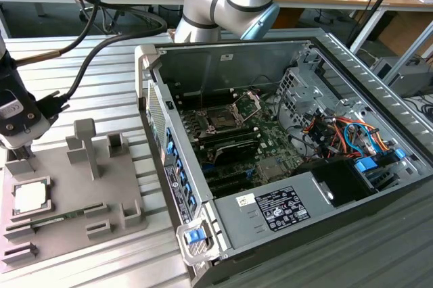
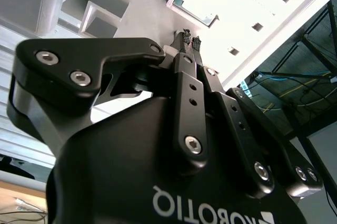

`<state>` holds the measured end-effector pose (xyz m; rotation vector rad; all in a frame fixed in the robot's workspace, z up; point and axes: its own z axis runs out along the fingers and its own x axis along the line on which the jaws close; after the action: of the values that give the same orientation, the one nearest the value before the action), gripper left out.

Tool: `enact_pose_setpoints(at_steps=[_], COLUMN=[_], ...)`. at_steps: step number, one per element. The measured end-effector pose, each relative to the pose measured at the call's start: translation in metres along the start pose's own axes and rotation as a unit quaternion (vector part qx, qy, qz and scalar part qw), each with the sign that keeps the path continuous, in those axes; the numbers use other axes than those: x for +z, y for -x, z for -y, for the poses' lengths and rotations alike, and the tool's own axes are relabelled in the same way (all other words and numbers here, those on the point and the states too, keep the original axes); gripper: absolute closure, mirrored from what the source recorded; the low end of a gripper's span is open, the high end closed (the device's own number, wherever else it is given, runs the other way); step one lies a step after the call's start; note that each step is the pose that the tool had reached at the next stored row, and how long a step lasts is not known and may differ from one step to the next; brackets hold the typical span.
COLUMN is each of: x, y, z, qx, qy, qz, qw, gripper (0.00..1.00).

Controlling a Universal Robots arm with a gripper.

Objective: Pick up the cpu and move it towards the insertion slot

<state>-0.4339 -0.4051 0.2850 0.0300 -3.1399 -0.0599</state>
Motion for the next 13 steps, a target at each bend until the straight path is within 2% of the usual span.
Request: enact_pose_setpoints(at_steps=[13], x=[0.0046], y=[-0.0016], z=[0.0005], qx=[0.0], qy=[0.0001], qz=[0.0001], qw=[1.0], gripper=[0.89])
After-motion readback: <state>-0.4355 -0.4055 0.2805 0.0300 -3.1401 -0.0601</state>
